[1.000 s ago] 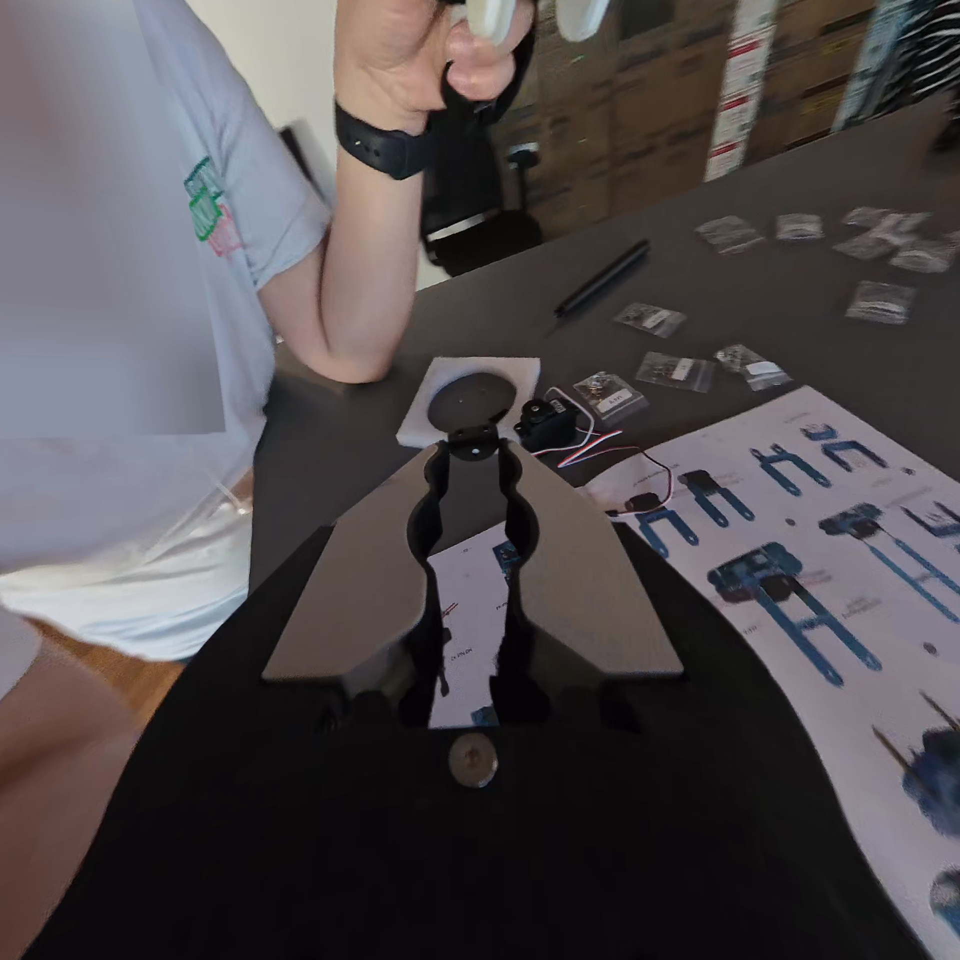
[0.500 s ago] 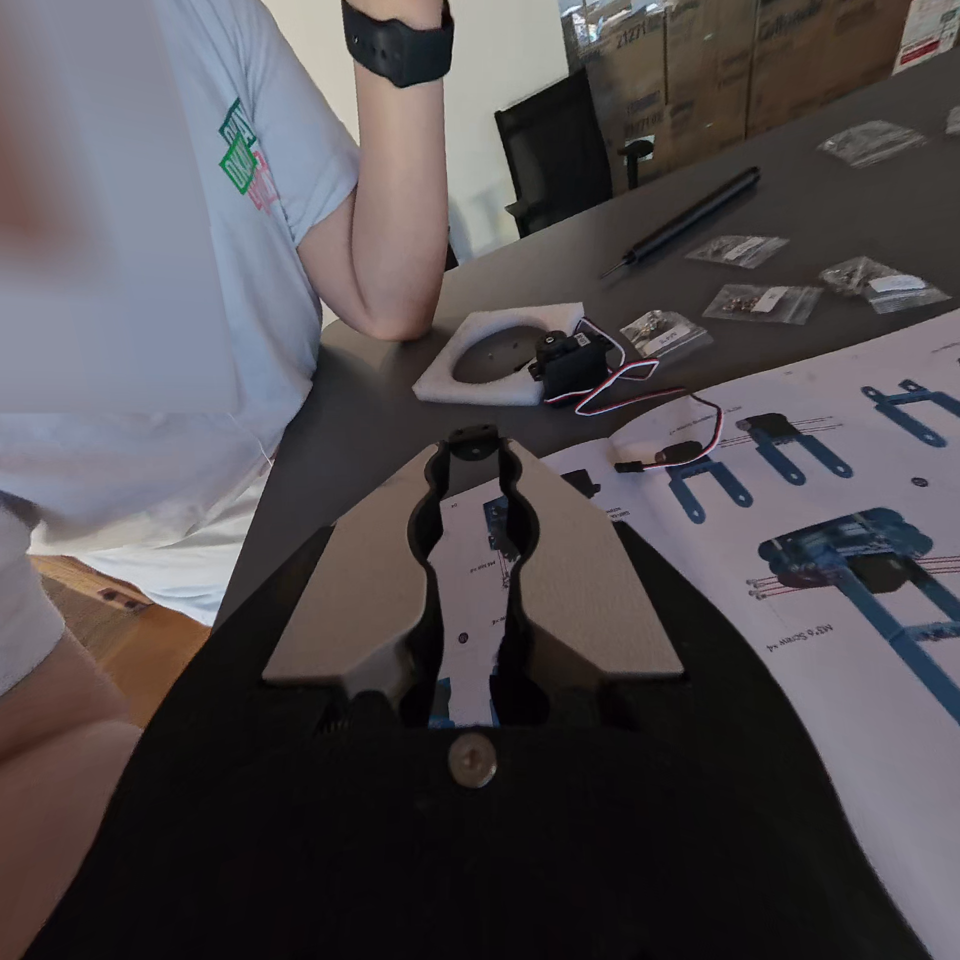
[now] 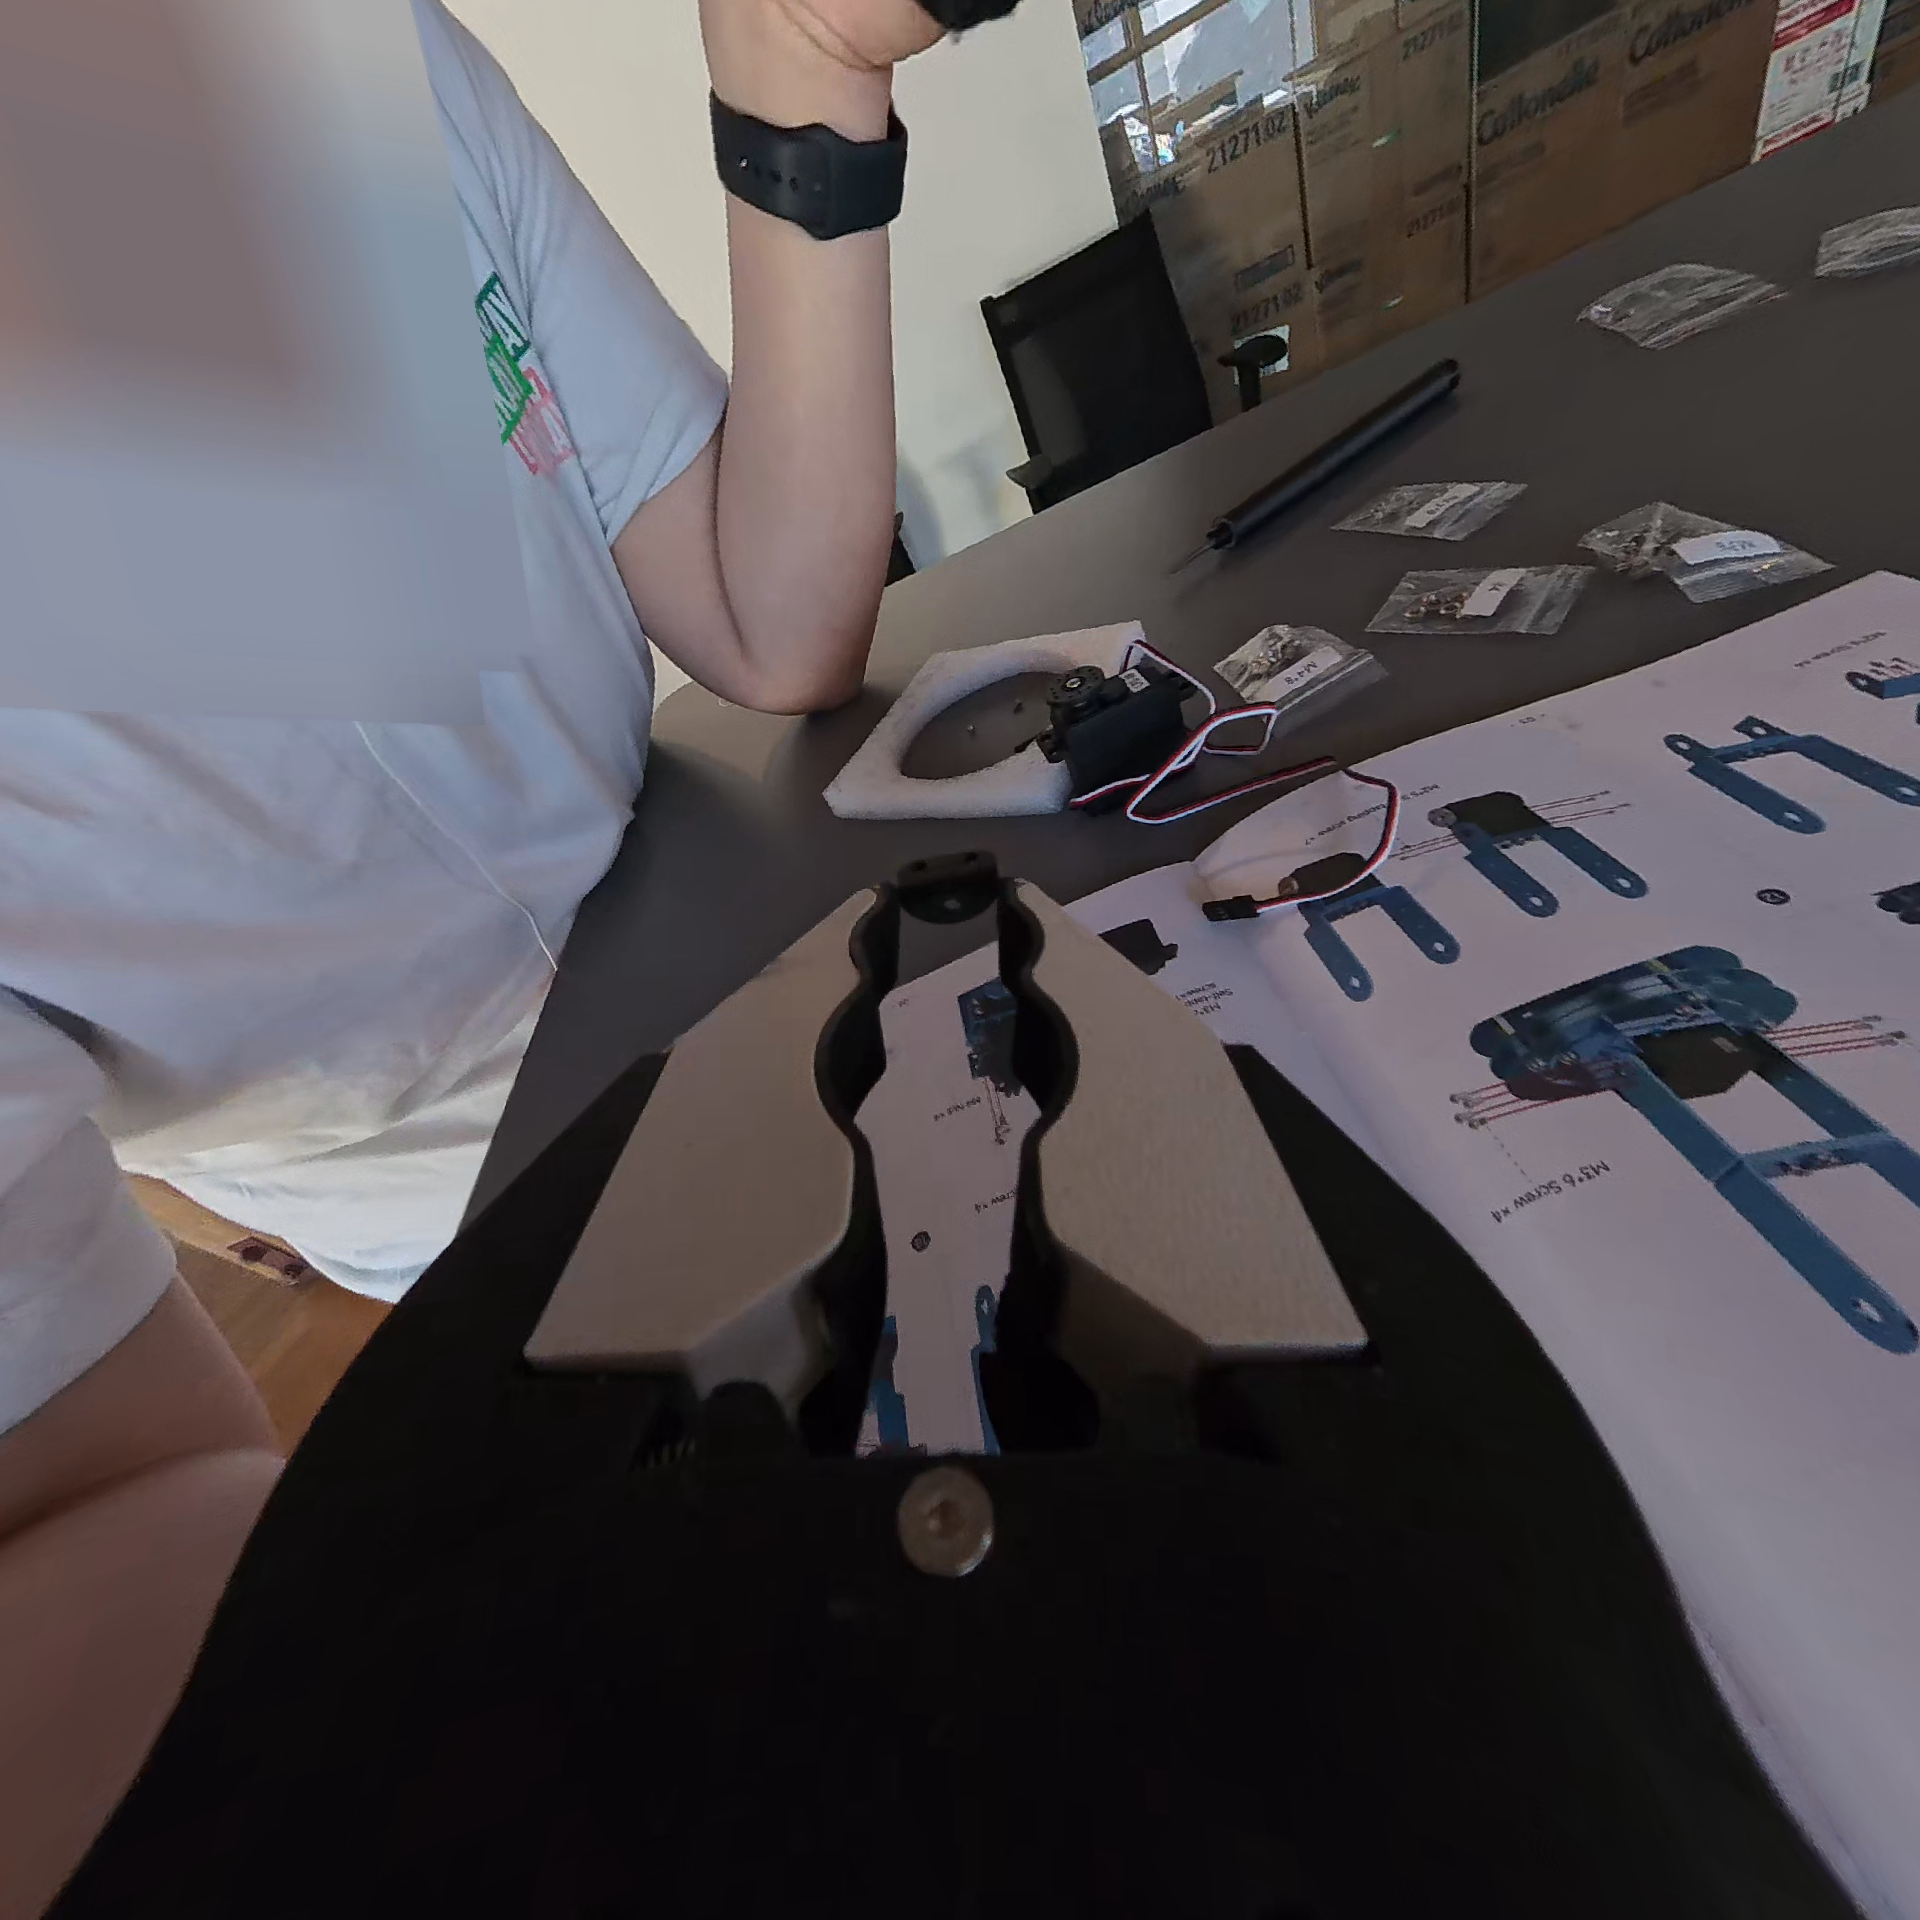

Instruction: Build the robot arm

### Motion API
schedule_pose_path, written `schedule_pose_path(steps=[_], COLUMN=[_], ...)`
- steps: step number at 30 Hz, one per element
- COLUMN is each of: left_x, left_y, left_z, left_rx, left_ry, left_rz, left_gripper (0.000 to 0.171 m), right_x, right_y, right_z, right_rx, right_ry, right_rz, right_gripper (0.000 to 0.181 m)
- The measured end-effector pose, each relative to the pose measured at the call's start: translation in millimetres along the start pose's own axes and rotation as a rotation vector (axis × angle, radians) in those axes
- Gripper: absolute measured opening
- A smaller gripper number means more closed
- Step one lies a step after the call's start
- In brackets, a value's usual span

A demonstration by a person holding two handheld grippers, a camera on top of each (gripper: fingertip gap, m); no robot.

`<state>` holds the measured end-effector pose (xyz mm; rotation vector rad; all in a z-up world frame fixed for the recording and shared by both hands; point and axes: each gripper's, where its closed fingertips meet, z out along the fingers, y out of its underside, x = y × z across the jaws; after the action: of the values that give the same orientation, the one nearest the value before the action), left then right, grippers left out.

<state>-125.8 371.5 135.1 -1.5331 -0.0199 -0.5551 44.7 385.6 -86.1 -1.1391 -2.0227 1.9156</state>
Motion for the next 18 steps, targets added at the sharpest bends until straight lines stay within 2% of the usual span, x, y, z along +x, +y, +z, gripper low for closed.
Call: schedule_pose_path(steps=[6, 8, 11, 18], left_x=[-32.3, -39.1, -43.1, -43.0], left_y=[-56.6, -67.7, -73.5, -77.1], left_z=[-67.4, -89.4, -104.9, -116.8], left_rx=[0.268, 0.32, 0.348, 0.375], left_ry=[-0.266, -0.323, -0.325, -0.272], left_rz=[0.124, 0.14, 0.114, 0.064], left_gripper=[0.016, 0.015, 0.016, 0.016], right_x=[4.5, 4.7, 2.9, 9.5], right_y=[4.9, 7.0, 8.9, 11.0], right_z=[4.7, 6.9, 11.0, 8.5], right_rx=[-0.016, -0.029, -0.055, -0.052], right_ry=[-0.008, -0.009, -0.005, 0.028], right_rz=[0.03, 0.04, 0.025, 0.04], right_gripper=[0.018, 0.018, 0.018, 0.018])
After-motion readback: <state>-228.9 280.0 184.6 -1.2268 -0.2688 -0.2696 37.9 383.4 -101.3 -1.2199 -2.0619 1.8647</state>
